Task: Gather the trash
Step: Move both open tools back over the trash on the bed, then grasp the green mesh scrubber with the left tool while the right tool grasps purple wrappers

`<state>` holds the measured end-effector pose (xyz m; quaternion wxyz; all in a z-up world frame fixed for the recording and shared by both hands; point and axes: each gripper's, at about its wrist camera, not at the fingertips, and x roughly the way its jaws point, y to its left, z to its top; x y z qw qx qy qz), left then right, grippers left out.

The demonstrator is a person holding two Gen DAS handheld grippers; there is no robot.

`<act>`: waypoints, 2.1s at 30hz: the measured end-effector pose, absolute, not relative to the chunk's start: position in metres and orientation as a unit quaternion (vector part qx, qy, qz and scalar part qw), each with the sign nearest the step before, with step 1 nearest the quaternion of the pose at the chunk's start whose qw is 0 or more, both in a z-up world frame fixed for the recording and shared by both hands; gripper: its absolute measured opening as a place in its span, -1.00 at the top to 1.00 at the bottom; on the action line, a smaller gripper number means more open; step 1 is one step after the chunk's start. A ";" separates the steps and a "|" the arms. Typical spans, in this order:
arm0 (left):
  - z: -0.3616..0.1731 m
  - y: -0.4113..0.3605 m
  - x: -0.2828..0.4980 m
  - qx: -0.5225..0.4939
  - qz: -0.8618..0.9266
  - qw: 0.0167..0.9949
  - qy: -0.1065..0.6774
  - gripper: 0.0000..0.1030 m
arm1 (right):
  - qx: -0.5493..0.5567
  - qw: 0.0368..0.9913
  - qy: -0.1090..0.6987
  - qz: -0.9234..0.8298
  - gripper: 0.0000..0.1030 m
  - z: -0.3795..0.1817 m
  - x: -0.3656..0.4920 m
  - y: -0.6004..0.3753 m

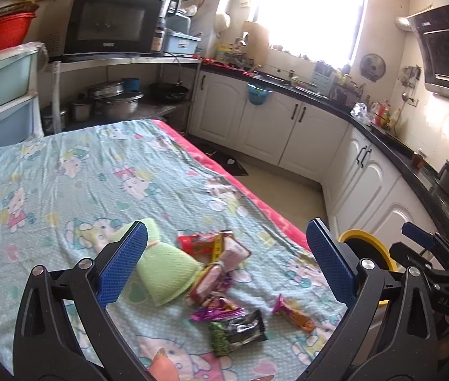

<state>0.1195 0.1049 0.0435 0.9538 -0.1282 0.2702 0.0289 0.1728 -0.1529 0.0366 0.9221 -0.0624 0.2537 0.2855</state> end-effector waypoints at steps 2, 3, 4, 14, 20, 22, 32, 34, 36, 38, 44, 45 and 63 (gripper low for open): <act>0.042 0.112 0.118 -0.131 0.036 0.953 0.272 -0.79 | -0.065 0.920 0.255 0.292 -0.51 0.036 0.172 -0.148; 0.041 0.115 0.118 -0.131 0.038 0.952 0.273 -0.79 | -0.066 0.918 0.256 0.297 -0.51 0.035 0.171 -0.143; 0.041 0.118 0.117 -0.132 0.041 0.952 0.273 -0.79 | -0.067 0.916 0.257 0.300 -0.51 0.035 0.170 -0.139; 0.025 0.152 0.119 -0.156 0.078 0.943 0.284 -0.79 | -0.078 0.901 0.269 0.332 -0.51 0.028 0.169 -0.101; 0.003 0.172 0.130 -0.181 0.095 0.930 0.305 -0.79 | -0.092 0.889 0.287 0.344 -0.51 0.014 0.174 -0.076; -0.006 0.178 0.135 -0.190 0.102 0.924 0.315 -0.79 | -0.095 0.886 0.297 0.344 -0.51 0.005 0.177 -0.068; -0.049 0.192 0.155 -0.214 0.112 0.903 0.354 -0.79 | -0.092 0.871 0.337 0.345 -0.51 -0.027 0.194 -0.043; -0.055 0.193 0.159 -0.220 0.110 0.900 0.359 -0.79 | -0.090 0.869 0.343 0.344 -0.51 -0.033 0.197 -0.039; -0.060 0.194 0.163 -0.226 0.106 0.897 0.364 -0.79 | -0.089 0.866 0.350 0.344 -0.51 -0.038 0.200 -0.035; -0.064 0.195 0.167 -0.231 0.103 0.895 0.368 -0.79 | -0.088 0.864 0.356 0.344 -0.51 -0.042 0.203 -0.032; -0.074 0.206 0.183 -0.268 0.102 0.879 0.380 -0.79 | -0.067 0.852 0.389 0.342 -0.49 -0.059 0.215 -0.027; -0.076 0.208 0.185 -0.275 0.102 0.877 0.381 -0.79 | -0.059 0.850 0.398 0.341 -0.45 -0.062 0.218 -0.025; -0.102 0.218 0.200 -0.341 0.121 0.844 0.396 -0.26 | -0.008 0.812 0.457 0.362 0.58 -0.088 0.238 -0.014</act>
